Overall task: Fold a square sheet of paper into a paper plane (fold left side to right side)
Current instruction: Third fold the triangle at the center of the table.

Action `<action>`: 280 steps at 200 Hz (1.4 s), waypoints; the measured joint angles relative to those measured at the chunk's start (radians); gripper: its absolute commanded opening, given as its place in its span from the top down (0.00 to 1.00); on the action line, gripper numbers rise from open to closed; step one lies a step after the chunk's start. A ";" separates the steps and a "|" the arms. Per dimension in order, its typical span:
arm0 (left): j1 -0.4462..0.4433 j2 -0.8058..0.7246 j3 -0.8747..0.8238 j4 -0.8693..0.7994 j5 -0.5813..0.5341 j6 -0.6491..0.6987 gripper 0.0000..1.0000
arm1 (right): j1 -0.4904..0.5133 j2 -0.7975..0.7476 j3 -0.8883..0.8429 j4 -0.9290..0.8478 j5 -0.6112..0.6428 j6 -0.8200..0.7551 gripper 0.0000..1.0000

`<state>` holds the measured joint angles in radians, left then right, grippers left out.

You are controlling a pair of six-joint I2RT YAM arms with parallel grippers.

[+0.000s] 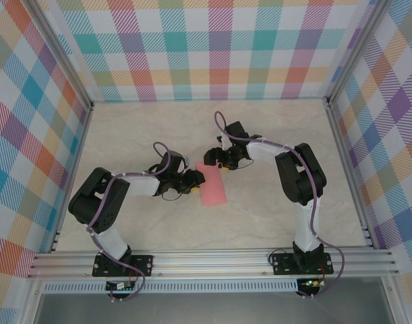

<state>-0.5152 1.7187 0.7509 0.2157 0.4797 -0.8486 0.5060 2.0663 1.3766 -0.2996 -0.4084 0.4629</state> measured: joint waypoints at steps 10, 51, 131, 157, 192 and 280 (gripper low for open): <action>0.000 0.000 0.000 -0.003 -0.001 0.000 0.62 | 0.000 0.000 0.000 0.000 0.000 0.000 0.23; 0.000 0.000 0.000 -0.004 -0.002 0.000 0.59 | 0.000 0.000 0.000 0.000 0.003 0.000 0.23; -0.018 -0.002 -0.012 0.001 -0.001 -0.012 0.60 | 0.000 0.000 0.000 0.000 0.003 0.000 0.23; -0.020 -0.002 -0.016 0.001 -0.001 -0.029 0.73 | 0.000 0.000 -0.001 0.002 0.003 0.000 0.22; -0.020 -0.002 -0.016 -0.002 -0.003 -0.028 0.87 | 0.000 -0.027 -0.043 0.048 0.008 -0.006 0.16; -0.027 -0.014 -0.016 -0.006 -0.021 -0.051 1.00 | 0.024 -0.496 -0.471 0.165 0.144 -0.131 0.07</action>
<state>-0.5423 1.7050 0.7353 0.2096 0.4583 -0.9001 0.5297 1.5707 0.9054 -0.1349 -0.2642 0.3321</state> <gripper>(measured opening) 0.043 0.927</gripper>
